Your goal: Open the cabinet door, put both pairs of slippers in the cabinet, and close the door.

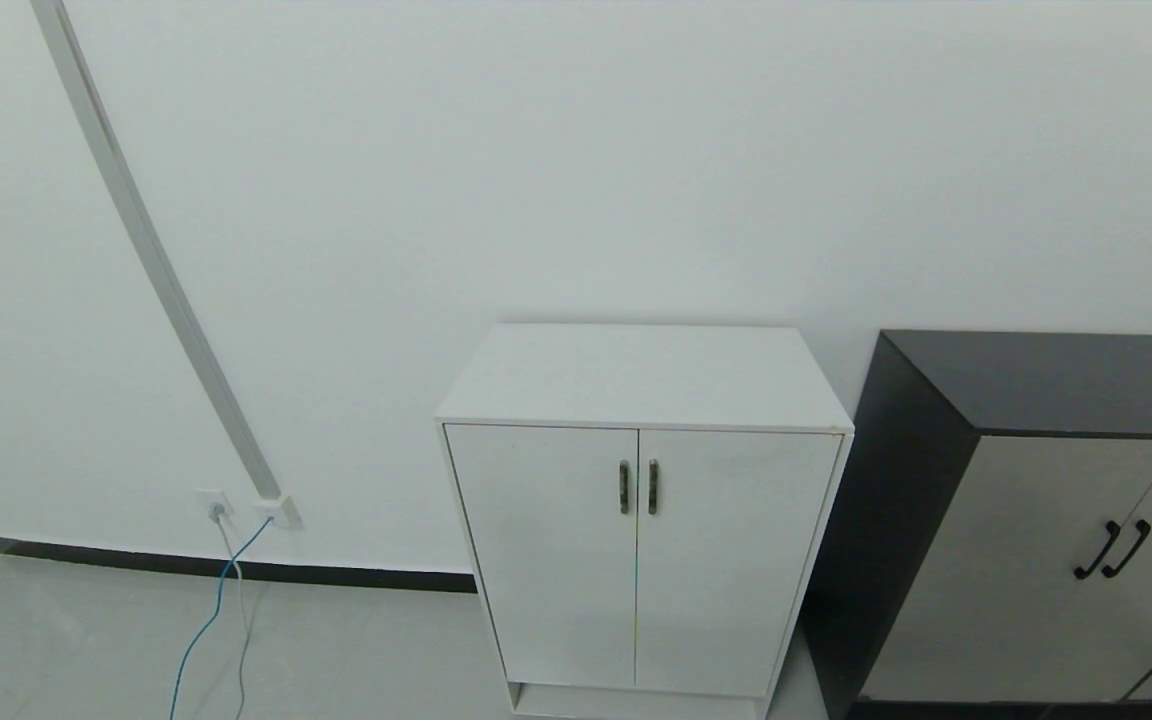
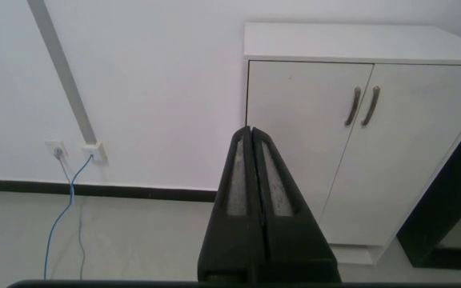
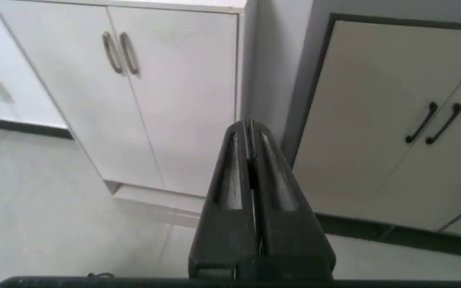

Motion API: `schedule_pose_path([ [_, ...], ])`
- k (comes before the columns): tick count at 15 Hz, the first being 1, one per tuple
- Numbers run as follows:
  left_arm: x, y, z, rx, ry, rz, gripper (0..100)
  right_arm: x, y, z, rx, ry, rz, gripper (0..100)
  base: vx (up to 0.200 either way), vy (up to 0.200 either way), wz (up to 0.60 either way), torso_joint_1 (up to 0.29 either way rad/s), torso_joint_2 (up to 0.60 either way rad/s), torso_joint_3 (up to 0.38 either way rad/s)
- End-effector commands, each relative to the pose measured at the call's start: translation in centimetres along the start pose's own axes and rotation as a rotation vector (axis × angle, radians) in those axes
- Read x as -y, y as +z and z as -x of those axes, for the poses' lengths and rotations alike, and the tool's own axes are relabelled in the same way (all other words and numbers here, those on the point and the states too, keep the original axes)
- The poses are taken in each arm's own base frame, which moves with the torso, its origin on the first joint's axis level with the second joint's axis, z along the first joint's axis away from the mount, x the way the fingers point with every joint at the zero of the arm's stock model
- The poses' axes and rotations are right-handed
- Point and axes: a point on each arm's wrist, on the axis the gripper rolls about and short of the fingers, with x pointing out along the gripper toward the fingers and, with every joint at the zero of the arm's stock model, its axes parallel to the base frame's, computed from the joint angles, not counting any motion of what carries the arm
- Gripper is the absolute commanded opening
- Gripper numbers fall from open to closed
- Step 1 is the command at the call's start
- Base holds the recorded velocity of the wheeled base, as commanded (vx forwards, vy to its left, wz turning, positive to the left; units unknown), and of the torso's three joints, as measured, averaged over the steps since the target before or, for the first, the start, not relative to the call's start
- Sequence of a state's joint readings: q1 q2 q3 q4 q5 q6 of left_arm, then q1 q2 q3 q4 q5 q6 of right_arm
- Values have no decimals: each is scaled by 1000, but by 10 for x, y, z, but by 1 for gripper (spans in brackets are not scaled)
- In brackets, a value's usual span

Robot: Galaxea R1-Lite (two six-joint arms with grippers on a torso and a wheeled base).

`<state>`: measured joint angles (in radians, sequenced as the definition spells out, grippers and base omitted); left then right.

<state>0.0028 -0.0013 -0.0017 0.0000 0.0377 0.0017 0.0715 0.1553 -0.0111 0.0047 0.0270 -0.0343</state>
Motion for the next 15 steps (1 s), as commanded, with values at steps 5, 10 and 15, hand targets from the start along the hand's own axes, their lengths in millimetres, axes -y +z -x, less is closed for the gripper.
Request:
schedule_pose_path([
  [5,0,0,0,-1,1,0,0,-1,-5,4,58,-59,-8,0,0,0,0,0,0,0],
  [10,0,0,0,-1,1,0,0,-2,-7,10,140,-81,-7,0,0,0,0,0,0,0],
  [15,0,0,0,-1,-1,-1,0,-2,-7,10,146,-82,-82,0,0,0,0,0,0,0],
])
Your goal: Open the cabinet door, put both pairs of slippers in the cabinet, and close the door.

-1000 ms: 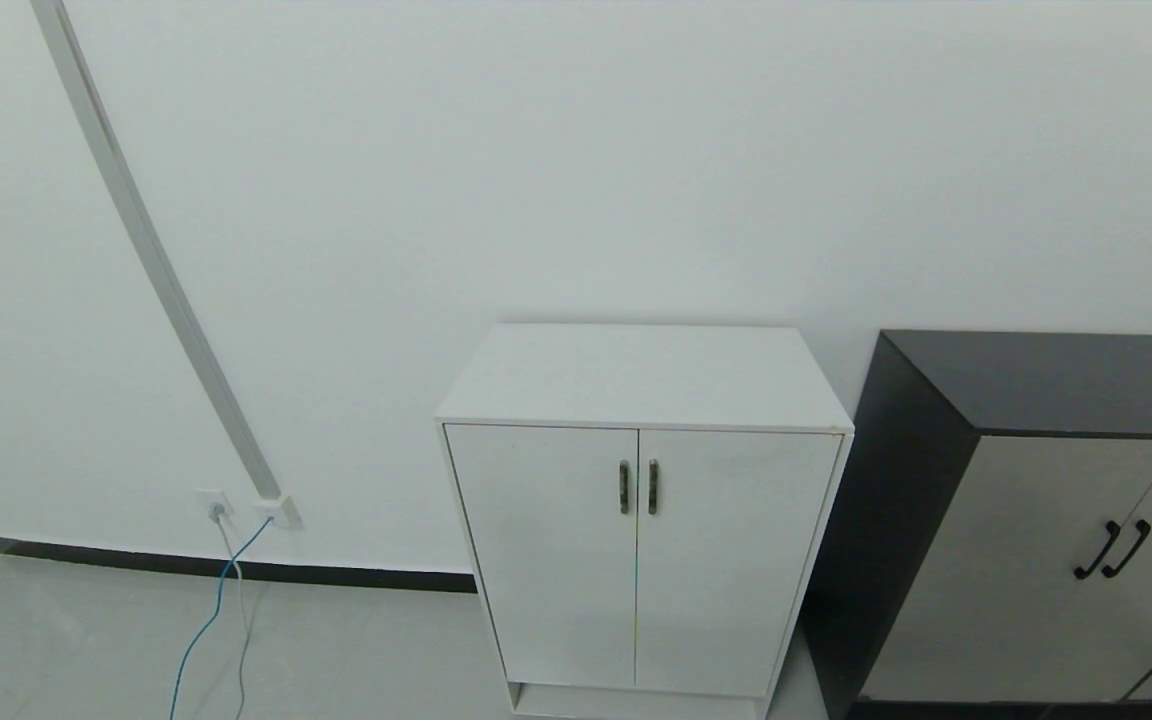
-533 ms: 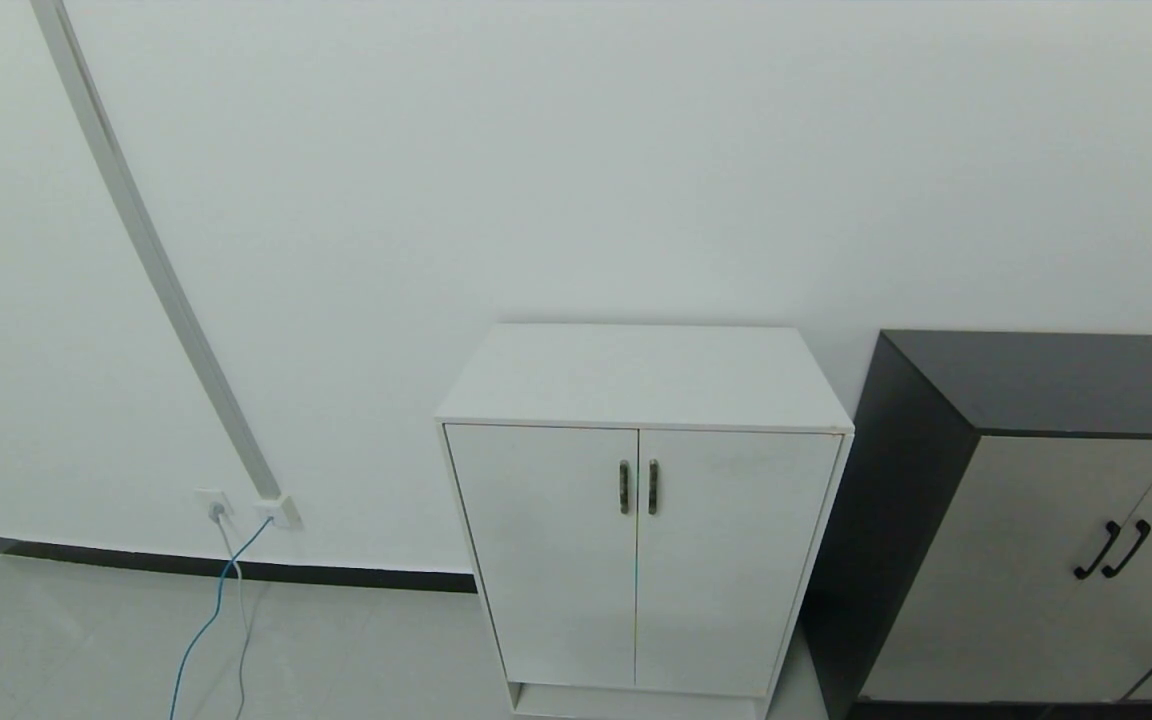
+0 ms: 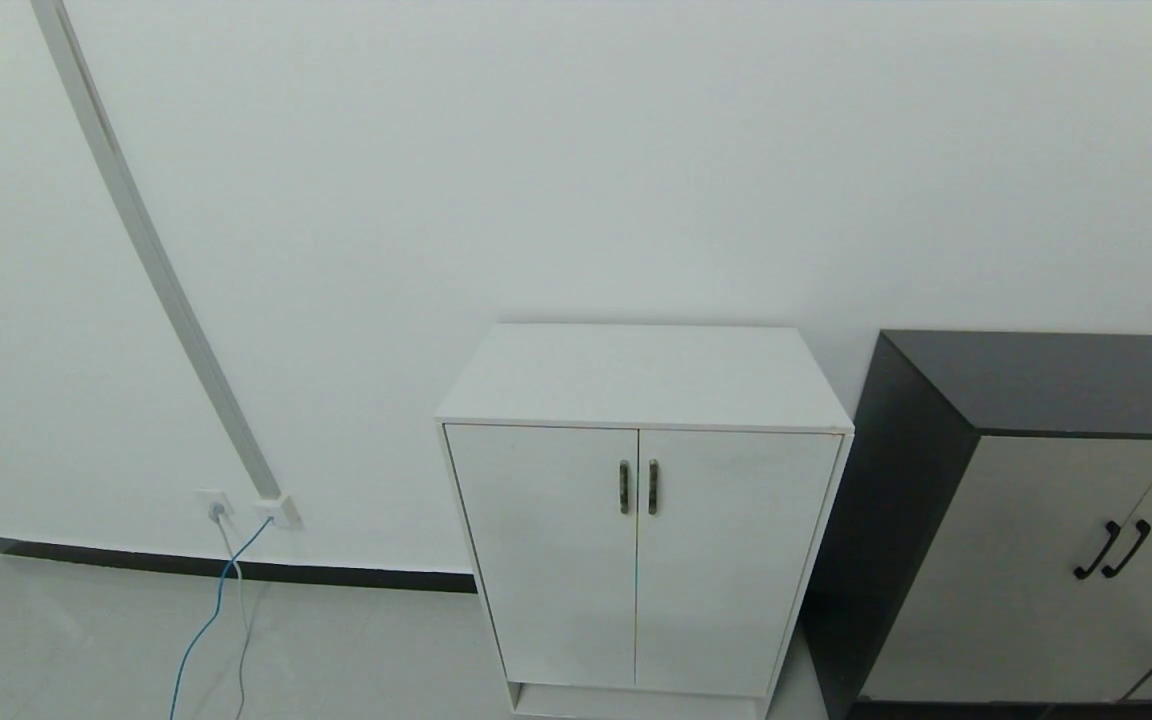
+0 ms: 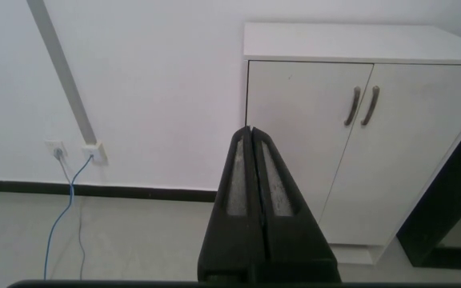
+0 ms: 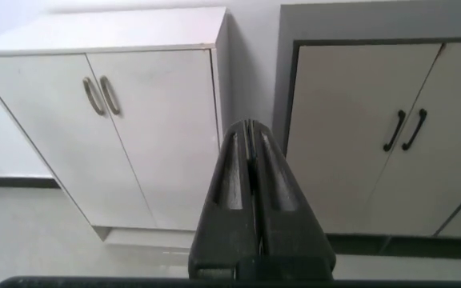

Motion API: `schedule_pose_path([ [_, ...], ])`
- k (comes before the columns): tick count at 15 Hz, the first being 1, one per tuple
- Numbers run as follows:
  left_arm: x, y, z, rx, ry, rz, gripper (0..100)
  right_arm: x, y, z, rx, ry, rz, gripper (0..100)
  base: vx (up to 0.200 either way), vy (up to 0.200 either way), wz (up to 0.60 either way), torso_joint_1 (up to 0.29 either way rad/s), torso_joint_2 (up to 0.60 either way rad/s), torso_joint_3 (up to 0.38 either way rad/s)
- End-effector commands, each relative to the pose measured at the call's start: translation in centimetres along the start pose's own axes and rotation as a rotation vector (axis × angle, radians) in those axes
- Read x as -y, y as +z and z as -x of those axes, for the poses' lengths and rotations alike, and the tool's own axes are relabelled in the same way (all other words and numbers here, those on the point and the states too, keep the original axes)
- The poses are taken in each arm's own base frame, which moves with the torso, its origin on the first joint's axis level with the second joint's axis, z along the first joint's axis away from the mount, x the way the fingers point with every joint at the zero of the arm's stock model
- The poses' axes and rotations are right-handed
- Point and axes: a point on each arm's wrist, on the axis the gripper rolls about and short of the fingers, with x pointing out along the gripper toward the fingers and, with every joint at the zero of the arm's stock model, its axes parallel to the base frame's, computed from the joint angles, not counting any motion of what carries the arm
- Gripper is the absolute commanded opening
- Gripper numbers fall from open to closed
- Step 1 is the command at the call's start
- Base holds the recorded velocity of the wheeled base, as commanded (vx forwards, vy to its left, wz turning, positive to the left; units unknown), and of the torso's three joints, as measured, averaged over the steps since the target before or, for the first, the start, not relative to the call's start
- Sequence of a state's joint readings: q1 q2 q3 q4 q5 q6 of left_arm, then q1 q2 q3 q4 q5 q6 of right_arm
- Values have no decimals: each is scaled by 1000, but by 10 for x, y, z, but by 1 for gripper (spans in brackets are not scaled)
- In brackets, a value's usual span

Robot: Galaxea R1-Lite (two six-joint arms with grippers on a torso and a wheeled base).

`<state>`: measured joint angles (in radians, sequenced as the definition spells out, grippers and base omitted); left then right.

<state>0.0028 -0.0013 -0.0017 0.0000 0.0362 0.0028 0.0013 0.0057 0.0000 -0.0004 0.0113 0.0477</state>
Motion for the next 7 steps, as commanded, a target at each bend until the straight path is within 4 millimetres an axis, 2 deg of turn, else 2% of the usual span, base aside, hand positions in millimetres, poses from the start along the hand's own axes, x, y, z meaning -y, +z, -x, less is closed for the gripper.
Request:
schedule_pose_path([
  [1,0,0,0,-1,-1,0,0,0,0,0,4,-12,-17,0,0,0,0,0,0,0],
  [7,0,0,0,-1,-2,-2,0,0,0,0,5,-17,-20,0,0,0,0,0,0,0],
])
